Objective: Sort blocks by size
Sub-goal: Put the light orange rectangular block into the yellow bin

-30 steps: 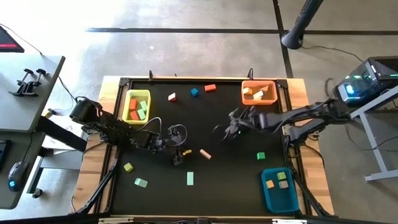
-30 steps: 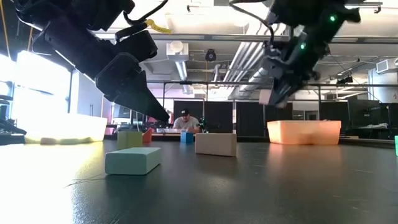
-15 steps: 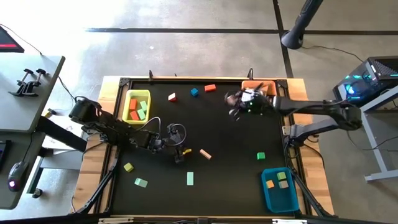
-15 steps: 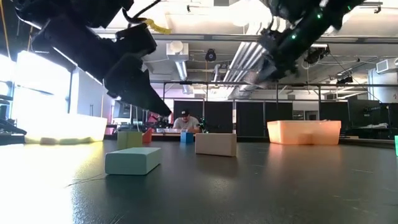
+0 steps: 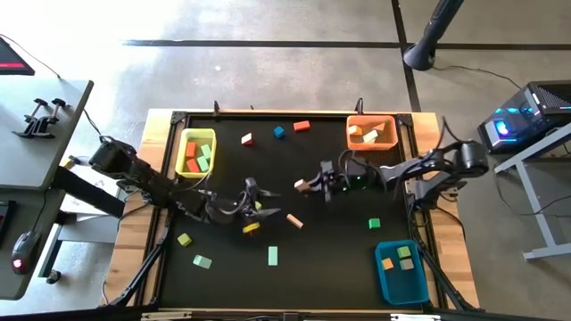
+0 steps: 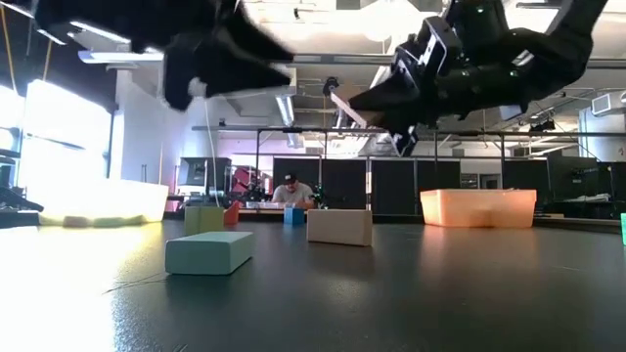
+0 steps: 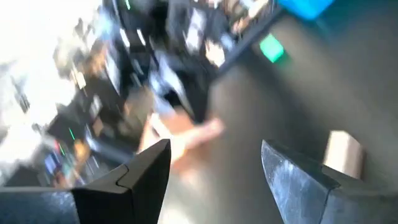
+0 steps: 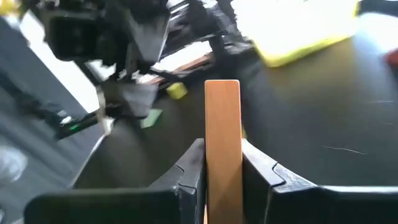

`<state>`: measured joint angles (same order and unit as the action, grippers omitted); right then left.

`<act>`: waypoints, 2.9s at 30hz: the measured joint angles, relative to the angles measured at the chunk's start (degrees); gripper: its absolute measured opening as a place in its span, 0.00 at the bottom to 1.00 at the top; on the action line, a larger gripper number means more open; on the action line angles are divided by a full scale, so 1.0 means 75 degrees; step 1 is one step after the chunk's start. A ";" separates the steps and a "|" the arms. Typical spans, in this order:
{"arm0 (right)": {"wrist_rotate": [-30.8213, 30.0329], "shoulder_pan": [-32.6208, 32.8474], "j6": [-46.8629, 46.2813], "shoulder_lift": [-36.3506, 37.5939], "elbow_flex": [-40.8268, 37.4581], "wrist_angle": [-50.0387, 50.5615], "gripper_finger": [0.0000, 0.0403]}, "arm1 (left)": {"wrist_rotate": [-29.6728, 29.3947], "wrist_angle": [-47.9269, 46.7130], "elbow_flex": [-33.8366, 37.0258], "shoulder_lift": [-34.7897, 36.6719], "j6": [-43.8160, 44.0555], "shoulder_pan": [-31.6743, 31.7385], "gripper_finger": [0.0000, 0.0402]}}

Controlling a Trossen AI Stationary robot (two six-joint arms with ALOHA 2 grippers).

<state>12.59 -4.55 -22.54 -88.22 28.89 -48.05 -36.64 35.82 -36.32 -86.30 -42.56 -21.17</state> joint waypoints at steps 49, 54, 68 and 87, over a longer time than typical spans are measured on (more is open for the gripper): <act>0.1833 0.0303 0.0167 -0.0631 0.0699 0.0790 0.18 | 0.3473 -0.1289 -0.1877 -0.1699 -0.0107 0.1228 0.26; 0.1400 0.0211 0.0034 -0.0631 0.0699 0.0790 0.32 | 0.1766 -0.2196 -0.1868 -0.1665 0.0719 0.0753 0.26; -0.1226 0.0211 -0.0403 -0.0631 0.0705 0.1424 0.45 | -0.2974 -1.4018 -0.1743 0.0824 1.2317 0.0934 0.26; -0.1219 0.0410 -0.0157 -0.0631 0.0699 0.1286 0.46 | -0.3461 -1.4564 0.0073 0.3383 1.6603 0.1748 0.59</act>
<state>3.45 -1.48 -23.72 -92.95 34.13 -38.41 -62.59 -73.42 -35.77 -60.93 81.96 -8.06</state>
